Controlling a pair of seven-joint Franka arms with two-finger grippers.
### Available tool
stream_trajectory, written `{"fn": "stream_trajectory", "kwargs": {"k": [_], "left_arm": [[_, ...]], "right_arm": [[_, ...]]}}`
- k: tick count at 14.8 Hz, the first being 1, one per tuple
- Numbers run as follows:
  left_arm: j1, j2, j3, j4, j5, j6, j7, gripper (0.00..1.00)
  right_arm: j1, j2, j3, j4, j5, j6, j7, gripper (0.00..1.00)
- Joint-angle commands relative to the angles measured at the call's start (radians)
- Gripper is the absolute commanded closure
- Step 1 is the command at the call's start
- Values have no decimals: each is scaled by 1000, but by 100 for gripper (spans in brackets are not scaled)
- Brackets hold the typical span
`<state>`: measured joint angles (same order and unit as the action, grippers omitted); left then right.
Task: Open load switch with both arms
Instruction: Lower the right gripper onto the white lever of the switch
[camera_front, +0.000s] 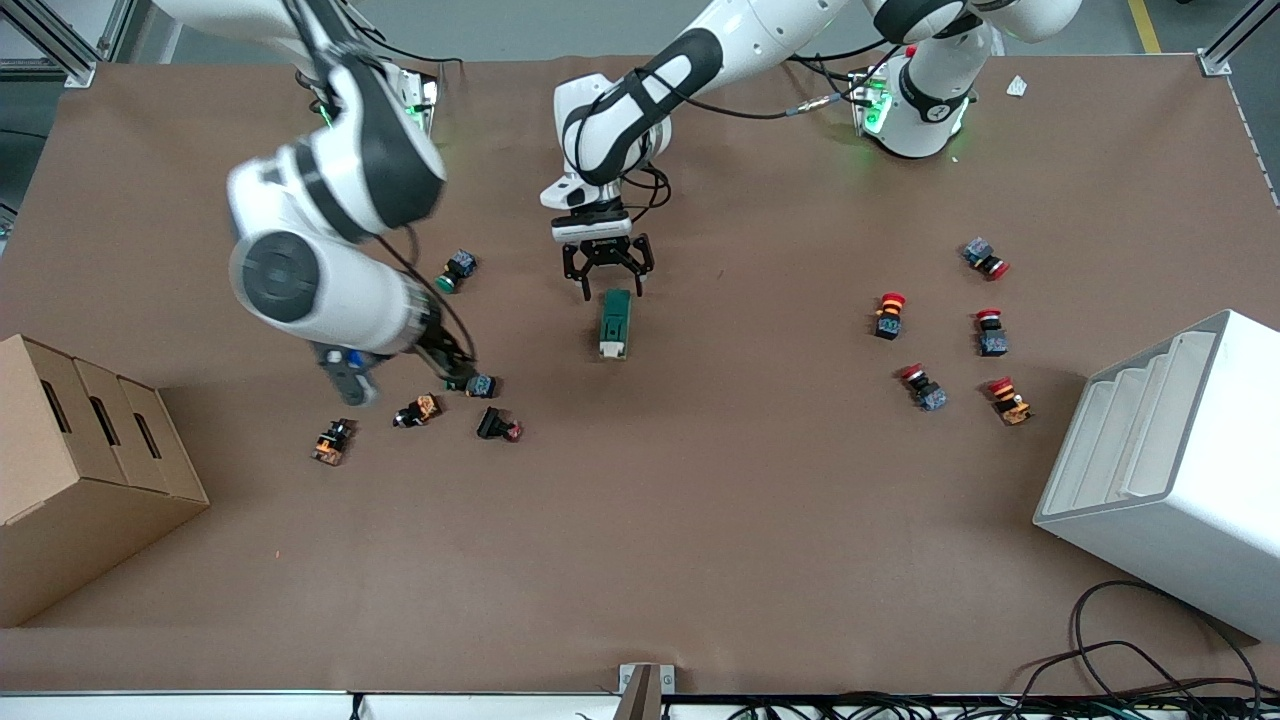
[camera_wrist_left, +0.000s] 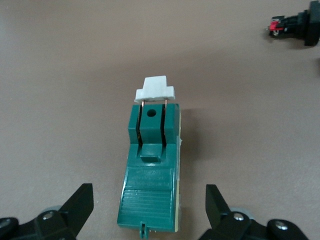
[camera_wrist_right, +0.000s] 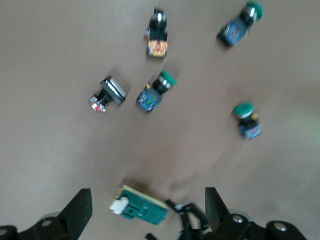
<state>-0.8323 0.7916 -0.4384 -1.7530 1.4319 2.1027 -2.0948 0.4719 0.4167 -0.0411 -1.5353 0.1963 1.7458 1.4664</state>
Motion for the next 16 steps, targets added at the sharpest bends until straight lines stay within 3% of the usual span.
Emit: {"fn": "stream_trajectory", "kwargs": {"k": [1,9,16], "left_arm": [[9,-2,3,-55,144,20,-103,1],[12,26,12,-143,471,14,-359,1],[4,26,13,-195,519,-9,-438,1]], "right_arm": [[57,100,-10,26,28,69,194,0],[177,298,38,43,58,270,411,0],[209,324,70,38,83,262,482,0]]}}
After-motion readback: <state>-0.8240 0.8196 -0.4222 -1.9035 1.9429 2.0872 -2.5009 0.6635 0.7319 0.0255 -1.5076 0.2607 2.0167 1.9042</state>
